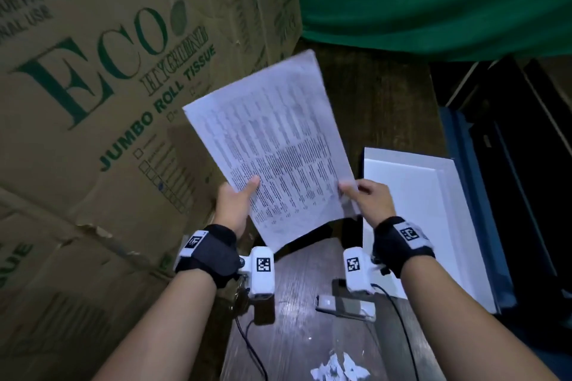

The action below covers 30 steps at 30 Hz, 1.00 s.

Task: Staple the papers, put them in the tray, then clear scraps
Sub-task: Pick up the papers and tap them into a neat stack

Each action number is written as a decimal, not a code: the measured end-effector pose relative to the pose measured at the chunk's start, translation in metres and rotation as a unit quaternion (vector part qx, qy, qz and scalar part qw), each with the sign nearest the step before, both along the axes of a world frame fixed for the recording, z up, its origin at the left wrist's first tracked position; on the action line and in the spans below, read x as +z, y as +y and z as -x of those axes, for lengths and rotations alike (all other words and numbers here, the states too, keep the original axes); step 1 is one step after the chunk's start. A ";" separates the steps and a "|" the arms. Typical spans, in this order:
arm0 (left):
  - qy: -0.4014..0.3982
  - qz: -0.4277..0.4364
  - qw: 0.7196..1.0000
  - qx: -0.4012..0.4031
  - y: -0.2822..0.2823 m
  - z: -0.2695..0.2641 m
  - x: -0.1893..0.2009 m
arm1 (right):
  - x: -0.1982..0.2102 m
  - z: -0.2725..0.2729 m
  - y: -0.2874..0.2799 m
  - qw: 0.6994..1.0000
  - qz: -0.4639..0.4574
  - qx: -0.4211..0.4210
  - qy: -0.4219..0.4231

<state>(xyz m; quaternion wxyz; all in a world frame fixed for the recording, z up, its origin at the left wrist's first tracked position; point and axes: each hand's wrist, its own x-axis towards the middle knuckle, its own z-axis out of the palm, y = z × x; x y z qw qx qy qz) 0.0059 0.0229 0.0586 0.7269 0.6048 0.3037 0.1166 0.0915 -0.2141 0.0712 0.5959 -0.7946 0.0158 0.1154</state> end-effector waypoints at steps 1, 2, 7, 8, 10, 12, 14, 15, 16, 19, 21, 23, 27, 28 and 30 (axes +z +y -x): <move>-0.013 0.057 0.998 0.012 0.001 -0.001 -0.001 | -0.001 -0.003 -0.008 0.999 -0.012 -0.026 0.013; -0.026 0.109 0.994 0.018 -0.003 -0.001 0.002 | -0.001 -0.002 -0.016 0.997 -0.044 -0.043 0.048; -0.016 0.276 0.961 0.004 -0.043 0.007 0.007 | 0.000 0.014 -0.027 0.919 -0.348 -0.014 0.184; -0.006 0.290 0.957 -0.004 -0.052 0.011 0.008 | 0.003 0.014 -0.026 0.914 -0.367 -0.004 0.172; 0.006 0.294 0.956 -0.006 -0.061 0.018 0.005 | 0.010 0.011 -0.025 0.933 -0.332 -0.006 0.137; -0.014 0.293 0.956 0.006 -0.050 0.028 -0.004 | 0.016 0.004 -0.029 0.970 -0.221 -0.037 0.090; -0.030 0.269 0.962 0.029 -0.023 0.038 -0.015 | 0.019 -0.006 -0.040 0.990 -0.122 -0.049 0.044; -0.031 0.235 0.971 0.041 -0.009 0.042 -0.016 | 0.020 -0.009 -0.045 0.993 -0.100 -0.048 0.029; -0.033 0.193 0.979 0.051 0.006 0.046 -0.016 | 0.022 -0.011 -0.049 0.995 -0.086 -0.042 0.018; -0.017 0.066 0.998 -0.015 0.031 0.052 -0.002 | 0.023 -0.013 -0.051 0.999 -0.034 -0.012 -0.005; 0.005 -0.005 0.997 -0.073 0.035 0.048 0.003 | 0.020 -0.011 -0.045 1.000 -0.020 -0.002 -0.006; 0.012 -0.068 0.994 -0.079 0.032 0.042 0.008 | 0.018 -0.008 -0.034 1.000 0.000 -0.002 -0.014; -0.007 -0.141 0.990 -0.006 0.029 0.035 0.014 | 0.018 0.003 -0.012 0.998 -0.024 -0.046 -0.044; -0.011 -0.149 0.989 0.016 0.029 0.035 0.012 | 0.015 0.006 -0.009 0.997 -0.032 -0.057 -0.041; -0.007 -0.153 0.987 0.049 0.023 0.038 0.003 | 0.001 0.015 -0.004 0.997 -0.026 -0.070 -0.027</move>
